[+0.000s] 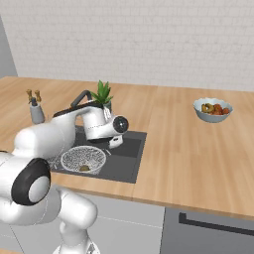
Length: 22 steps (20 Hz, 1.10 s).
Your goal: Put the colander in the sink, put the kiwi in the colander, and turn on the sink faucet and pour water over the colander.
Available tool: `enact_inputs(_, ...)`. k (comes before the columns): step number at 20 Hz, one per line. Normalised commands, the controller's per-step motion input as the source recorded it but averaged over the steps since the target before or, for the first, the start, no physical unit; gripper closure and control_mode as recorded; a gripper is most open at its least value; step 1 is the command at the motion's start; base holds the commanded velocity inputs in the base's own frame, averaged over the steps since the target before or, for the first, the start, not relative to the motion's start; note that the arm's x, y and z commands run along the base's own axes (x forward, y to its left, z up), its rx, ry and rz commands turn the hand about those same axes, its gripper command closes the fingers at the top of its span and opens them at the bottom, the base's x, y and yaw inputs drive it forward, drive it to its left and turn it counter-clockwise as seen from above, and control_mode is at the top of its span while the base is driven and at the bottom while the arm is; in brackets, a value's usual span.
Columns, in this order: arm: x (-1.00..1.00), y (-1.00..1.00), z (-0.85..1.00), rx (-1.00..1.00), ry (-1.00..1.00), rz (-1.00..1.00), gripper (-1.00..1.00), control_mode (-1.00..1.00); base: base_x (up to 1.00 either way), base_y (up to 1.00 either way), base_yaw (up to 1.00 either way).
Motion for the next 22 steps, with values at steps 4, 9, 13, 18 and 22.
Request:
enact_inputs(4,0.08,-0.25,1.0,0.22,0.16,0.06,-1.0,-1.0,0.0,0.0,0.0)
enact_inputs(9,-0.45,0.0,0.74,0.04,0.03,0.21,-1.0,-1.0,0.0,0.0,0.0)
enact_inputs(13,-0.35,0.0,0.12,-0.19,-0.25,0.31,-1.0,-1.0,0.0,0.0,0.0)
enact_inputs(18,-0.07,0.01,-0.32,-0.32,-0.6,0.36,-1.0,-1.0,0.0,0.0,0.0)
enact_inputs(22,0.0,0.31,-0.76,-0.34,-0.75,0.2,-1.0,-1.0,0.0,0.0,0.0)
